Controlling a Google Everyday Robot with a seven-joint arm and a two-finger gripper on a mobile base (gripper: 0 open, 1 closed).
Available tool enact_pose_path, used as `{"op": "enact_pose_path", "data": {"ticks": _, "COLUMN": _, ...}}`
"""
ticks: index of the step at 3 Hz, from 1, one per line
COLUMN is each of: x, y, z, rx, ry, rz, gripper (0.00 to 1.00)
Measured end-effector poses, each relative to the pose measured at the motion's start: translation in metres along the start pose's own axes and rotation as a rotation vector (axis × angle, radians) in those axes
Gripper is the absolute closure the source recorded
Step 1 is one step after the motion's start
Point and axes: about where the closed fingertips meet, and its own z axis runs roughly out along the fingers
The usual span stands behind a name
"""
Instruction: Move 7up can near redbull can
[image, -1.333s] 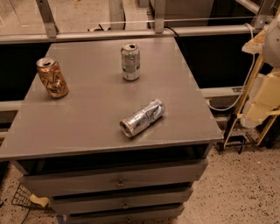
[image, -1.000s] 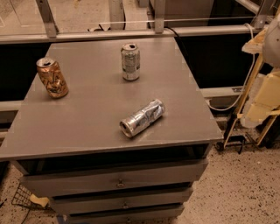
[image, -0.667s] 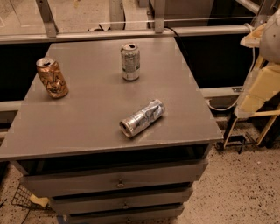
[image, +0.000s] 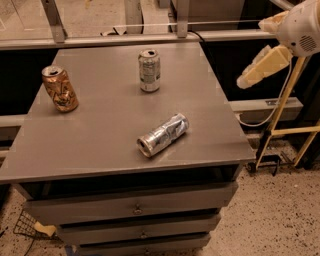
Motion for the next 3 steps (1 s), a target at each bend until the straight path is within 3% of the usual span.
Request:
{"op": "enact_pose_path", "data": {"ticks": 1, "x": 0.000, "y": -0.003, "z": 0.013, "rx": -0.022, "ry": -0.039, "rz": 0.029, "gripper": 0.00}}
{"op": "enact_pose_path", "data": {"ticks": 2, "x": -0.003, "y": -0.003, "z": 0.017, "rx": -0.022, "ry": -0.036, "rz": 0.027, "gripper": 0.00}}
{"op": "enact_pose_path", "data": {"ticks": 3, "x": -0.019, "y": -0.011, "z": 0.051, "rx": -0.035, "ry": -0.081, "rz": 0.061, "gripper": 0.00}}
